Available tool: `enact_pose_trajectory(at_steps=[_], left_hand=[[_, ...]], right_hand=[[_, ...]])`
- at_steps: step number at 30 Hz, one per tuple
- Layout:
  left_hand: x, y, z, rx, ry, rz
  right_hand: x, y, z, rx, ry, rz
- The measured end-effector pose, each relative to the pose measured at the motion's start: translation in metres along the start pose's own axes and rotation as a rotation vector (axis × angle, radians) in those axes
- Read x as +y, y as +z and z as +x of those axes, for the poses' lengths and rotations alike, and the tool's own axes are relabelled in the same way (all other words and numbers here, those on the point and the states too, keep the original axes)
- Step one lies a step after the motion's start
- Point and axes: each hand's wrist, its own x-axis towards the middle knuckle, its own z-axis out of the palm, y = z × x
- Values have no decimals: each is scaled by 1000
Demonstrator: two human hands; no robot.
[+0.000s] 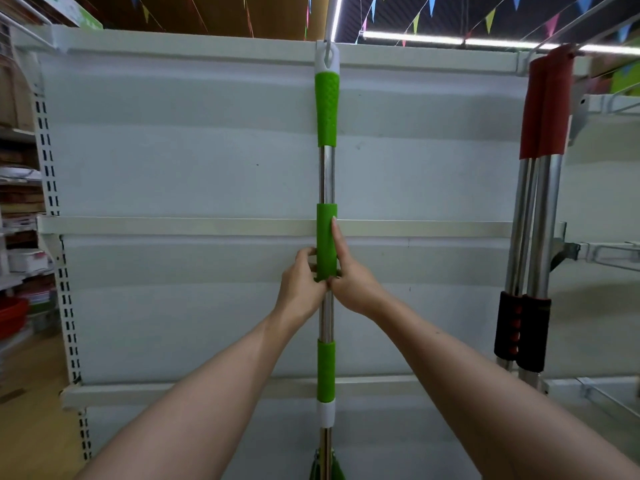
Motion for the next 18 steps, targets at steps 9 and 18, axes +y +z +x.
enact_pose_trajectory(at_steps=[9,18], left_hand=[[-14,8,-10,9,29,0],[-17,-13,-48,-49,16,-26]], right_hand=[[27,14,-17,-40,56,-52],[11,22,-40,140,64,-49]])
